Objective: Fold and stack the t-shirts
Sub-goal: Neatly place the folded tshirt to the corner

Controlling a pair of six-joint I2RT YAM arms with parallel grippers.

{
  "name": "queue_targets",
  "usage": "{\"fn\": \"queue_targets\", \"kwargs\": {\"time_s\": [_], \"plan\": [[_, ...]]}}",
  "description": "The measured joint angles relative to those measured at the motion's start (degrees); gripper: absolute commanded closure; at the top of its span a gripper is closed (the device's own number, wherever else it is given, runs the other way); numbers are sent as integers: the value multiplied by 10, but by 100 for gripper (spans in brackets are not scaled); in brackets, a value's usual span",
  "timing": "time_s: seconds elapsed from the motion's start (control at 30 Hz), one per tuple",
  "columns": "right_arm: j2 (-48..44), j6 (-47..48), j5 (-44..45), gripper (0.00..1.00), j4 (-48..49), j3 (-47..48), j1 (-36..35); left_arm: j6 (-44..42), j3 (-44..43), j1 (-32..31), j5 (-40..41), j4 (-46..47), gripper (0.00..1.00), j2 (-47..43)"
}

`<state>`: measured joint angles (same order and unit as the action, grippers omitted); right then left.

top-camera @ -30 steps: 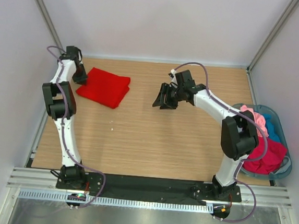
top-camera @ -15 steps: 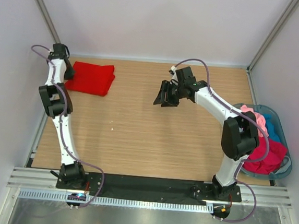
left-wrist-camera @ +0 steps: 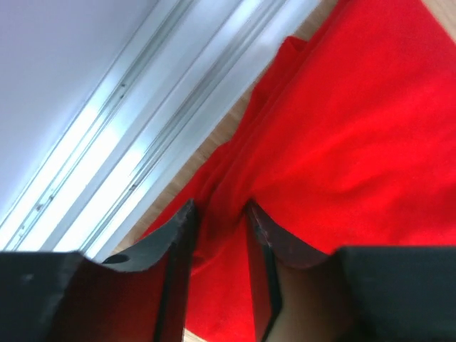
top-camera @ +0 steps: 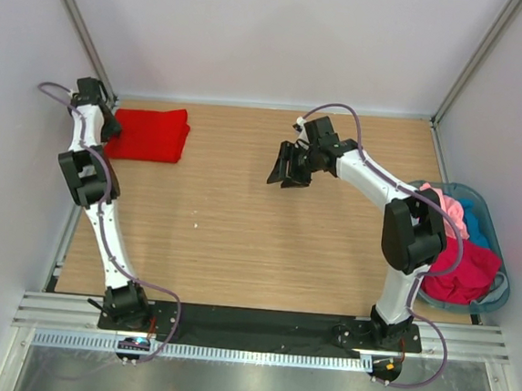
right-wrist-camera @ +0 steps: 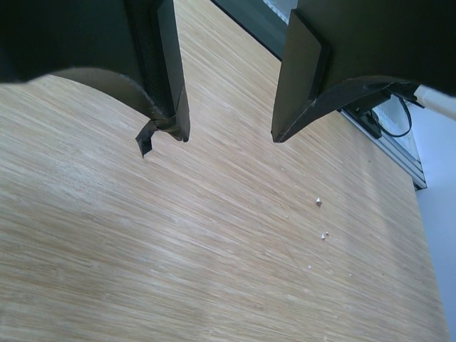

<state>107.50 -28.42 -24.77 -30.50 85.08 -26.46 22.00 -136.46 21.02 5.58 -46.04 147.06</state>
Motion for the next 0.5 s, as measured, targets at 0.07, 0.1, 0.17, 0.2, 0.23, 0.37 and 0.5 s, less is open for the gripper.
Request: {"fn": "queue_targets", "kwargs": {"time_s": [0.07,0.1,0.17,0.2,0.23,0.37,0.5], "plan": [[0,1,0,42,0,0,0,3,6,1,-20,5,58,-6],[0,1,0,42,0,0,0,4,14,1,-32,7,57,-13],[0,1,-1,42,0,0,0,8,43,-1,-51,14,54,-39],[0,1,-2,42,0,0,0,11,57,-4,-58,16,54,-55],[0,1,-3,41,0,0,0,12,78,-7,-63,21,54,-75],[-4,0,-8,41,1,-2,0,14,137,-26,-72,27,54,-161],[-16,-1,-12,41,0,-6,0,12,183,-65,-72,31,55,-230]]}}
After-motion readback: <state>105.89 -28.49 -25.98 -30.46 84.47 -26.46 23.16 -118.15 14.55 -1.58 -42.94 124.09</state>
